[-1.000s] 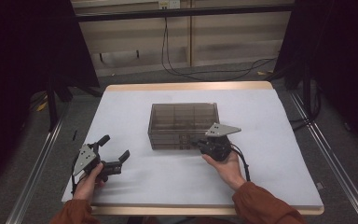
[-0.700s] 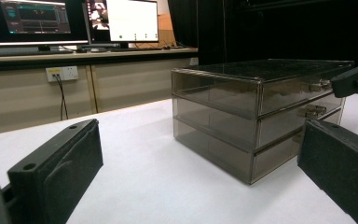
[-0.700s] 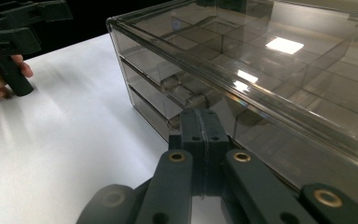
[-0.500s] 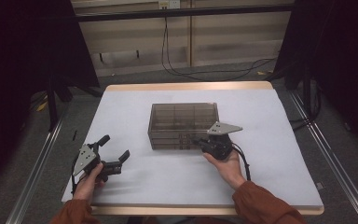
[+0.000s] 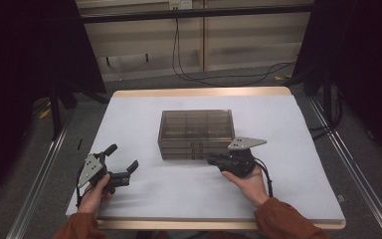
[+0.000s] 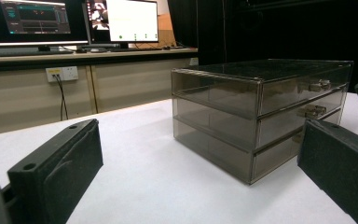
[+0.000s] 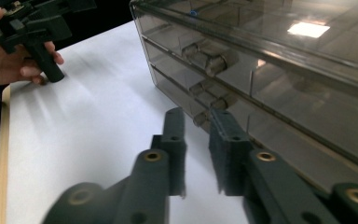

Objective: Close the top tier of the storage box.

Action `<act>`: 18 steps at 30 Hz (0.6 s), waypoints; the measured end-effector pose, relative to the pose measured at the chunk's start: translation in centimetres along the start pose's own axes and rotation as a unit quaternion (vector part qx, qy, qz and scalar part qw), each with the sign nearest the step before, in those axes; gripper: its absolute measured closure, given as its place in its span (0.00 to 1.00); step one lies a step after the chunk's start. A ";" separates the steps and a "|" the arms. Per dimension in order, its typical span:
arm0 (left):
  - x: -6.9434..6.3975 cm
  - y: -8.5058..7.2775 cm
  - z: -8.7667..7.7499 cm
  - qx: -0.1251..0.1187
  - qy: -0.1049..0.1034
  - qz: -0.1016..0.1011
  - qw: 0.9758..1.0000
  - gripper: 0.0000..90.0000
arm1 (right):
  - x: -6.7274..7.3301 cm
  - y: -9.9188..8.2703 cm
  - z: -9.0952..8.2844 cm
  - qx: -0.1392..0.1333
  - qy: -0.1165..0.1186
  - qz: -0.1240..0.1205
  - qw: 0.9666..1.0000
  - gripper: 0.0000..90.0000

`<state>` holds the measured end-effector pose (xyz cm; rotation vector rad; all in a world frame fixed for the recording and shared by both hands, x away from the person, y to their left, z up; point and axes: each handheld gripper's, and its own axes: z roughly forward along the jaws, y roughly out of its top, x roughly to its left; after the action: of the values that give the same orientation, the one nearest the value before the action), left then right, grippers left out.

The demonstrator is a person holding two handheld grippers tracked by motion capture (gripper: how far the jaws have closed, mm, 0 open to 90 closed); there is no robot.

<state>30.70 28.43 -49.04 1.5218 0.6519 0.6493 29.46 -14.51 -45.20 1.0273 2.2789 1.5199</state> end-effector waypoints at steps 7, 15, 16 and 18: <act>0.0 0.0 0.0 0.000 -0.001 0.001 1.000 0.00 | 0.3 -0.2 -1.3 0.011 -0.015 -0.011 1.000 0.63; 0.0 0.0 0.0 -0.001 0.001 0.003 1.000 0.00 | 0.4 -0.8 -3.0 0.005 -0.036 -0.011 0.999 0.45; 0.0 0.0 0.0 -0.001 0.000 0.002 1.000 0.00 | 0.4 -0.8 -3.3 0.004 -0.041 -0.010 0.999 0.43; 0.0 0.0 0.0 -0.001 0.000 0.003 1.000 0.00 | 0.2 -1.2 -4.0 0.001 -0.041 -0.003 0.999 0.41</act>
<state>30.70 28.47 -49.03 1.5219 0.6467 0.6537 26.69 -17.57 -44.38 1.0615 2.2266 1.4451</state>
